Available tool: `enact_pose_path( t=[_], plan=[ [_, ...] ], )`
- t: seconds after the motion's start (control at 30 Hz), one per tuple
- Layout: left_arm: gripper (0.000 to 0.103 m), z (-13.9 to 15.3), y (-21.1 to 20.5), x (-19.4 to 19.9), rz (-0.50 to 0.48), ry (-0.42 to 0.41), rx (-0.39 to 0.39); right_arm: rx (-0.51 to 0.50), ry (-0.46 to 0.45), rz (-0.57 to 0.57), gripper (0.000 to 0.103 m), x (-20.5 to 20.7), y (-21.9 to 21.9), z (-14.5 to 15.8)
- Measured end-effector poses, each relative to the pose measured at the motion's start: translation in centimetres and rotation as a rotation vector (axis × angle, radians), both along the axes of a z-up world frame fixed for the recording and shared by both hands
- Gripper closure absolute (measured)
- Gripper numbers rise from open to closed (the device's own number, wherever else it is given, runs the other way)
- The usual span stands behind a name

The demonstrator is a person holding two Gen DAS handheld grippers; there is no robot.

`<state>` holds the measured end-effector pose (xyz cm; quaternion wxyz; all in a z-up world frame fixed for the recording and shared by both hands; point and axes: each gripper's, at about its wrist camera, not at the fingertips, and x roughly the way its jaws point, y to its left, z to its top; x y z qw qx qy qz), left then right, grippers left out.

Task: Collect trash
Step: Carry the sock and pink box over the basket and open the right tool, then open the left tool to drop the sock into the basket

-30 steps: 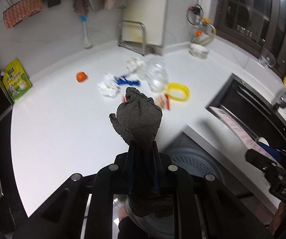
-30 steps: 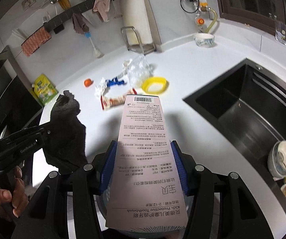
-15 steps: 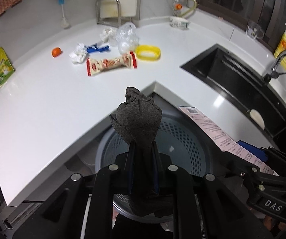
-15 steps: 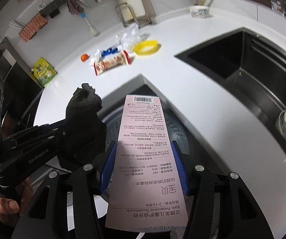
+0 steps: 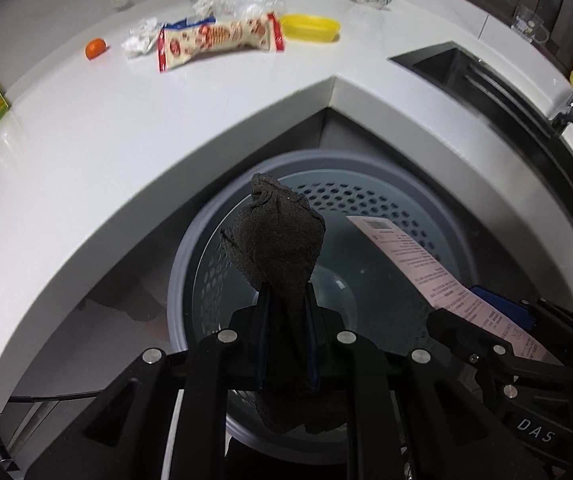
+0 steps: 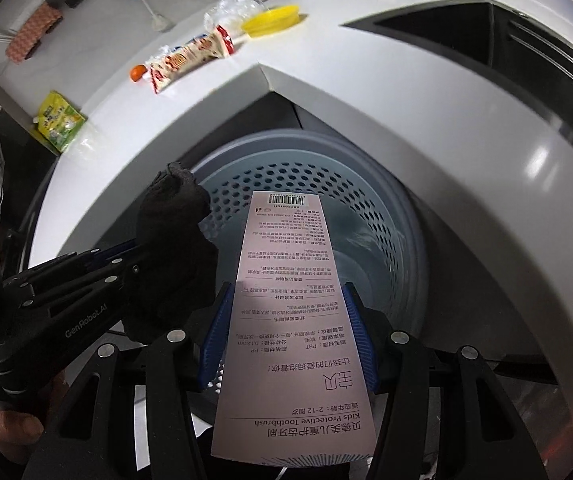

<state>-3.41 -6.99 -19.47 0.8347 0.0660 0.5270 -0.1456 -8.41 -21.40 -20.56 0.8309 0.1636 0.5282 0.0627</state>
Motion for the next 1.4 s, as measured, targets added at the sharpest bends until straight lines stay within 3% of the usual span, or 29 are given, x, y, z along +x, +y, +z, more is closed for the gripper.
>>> enact_pose_path(
  t=[0.4, 0.47, 0.57, 1.07, 1.4],
  plan=[
    [0.084, -2.9, 0.8, 0.9, 0.011, 0.036, 0.017, -0.002, 0.025, -0.028, 0.051, 1.0, -0.4, -2.4],
    [0.074, -2.8, 1.0, 0.7, 0.012, 0.026, 0.02, 0.003, 0.028, -0.031, 0.046, 1.0, -0.6, -2.3],
    [0.038, -2.1, 1.2, 0.5, 0.022, -0.003, 0.026, 0.007, 0.024, -0.043, 0.043, 0.8, -0.7, -2.0],
    [0.036, 1.7, 1.8, 0.0, 0.055, -0.027, 0.038, 0.019, 0.025, -0.03, 0.042, -0.7, -1.0, 0.6],
    [0.031, 7.5, 0.1, -0.3, 0.036, -0.125, 0.021, 0.027, -0.056, -0.016, 0.041, -0.9, -2.2, 5.6]
  ],
)
